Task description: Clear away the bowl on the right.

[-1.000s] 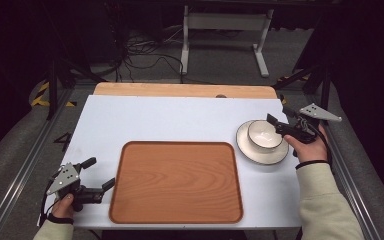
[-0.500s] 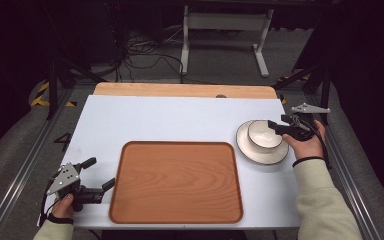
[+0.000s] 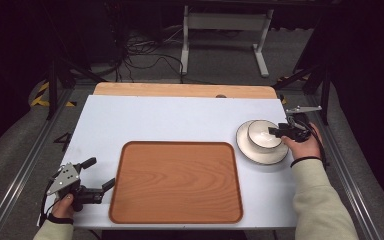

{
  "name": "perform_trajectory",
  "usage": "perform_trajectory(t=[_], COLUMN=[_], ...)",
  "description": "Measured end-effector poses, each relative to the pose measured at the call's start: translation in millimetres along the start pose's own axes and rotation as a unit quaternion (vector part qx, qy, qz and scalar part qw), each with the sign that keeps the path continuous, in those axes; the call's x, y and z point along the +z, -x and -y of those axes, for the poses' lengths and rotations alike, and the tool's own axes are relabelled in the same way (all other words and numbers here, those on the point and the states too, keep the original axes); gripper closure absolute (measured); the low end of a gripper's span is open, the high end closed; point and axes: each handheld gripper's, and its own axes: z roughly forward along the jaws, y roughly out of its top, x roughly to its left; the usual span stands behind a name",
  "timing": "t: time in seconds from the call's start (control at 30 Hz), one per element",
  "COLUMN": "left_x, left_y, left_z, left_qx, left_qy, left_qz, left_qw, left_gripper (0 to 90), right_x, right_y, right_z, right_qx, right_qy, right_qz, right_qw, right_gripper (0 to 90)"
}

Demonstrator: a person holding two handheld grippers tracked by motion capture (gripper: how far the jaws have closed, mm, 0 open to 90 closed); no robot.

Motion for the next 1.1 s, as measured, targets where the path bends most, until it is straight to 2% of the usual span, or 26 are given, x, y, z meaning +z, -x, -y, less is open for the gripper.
perform_trajectory(t=[0.2,0.4,0.6,0.7,0.9,1.1], left_x=[0.0,0.1,0.2,0.2,0.2,0.3], left_y=[0.0,-0.2,-0.1,0.2,0.0,0.2], left_z=[0.0,-0.1,-0.2,-0.2,-0.2,-0.2], left_qx=[0.000,0.002,0.004,0.003,0.004,0.003], left_qy=[0.000,0.000,-0.002,-0.002,-0.002,-0.002], left_qz=[0.000,0.000,0.000,0.001,0.000,0.001], left_qw=[1.0000,1.0000,1.0000,1.0000,1.0000,1.0000], left_gripper=[0.3,0.3,0.3,0.3,0.3,0.3], right_x=[6.7,8.2,4.7,5.3,5.4,4.9], right_y=[-1.3,-0.8,-6.4,-5.4,-4.8,-5.7], right_z=[0.2,0.6,-2.2,-2.8,-1.4,-1.0], right_qx=[0.017,0.043,0.048,0.053,0.081,0.094], right_qy=[-0.034,-0.066,-0.078,-0.081,-0.085,-0.085], right_qz=[-0.001,0.000,0.028,0.034,0.038,0.040], right_qw=[0.9993,0.9969,0.9954,0.9947,0.9924,0.9912], right_gripper=[50.4,65.5,76.1,79.9,82.0,82.8])
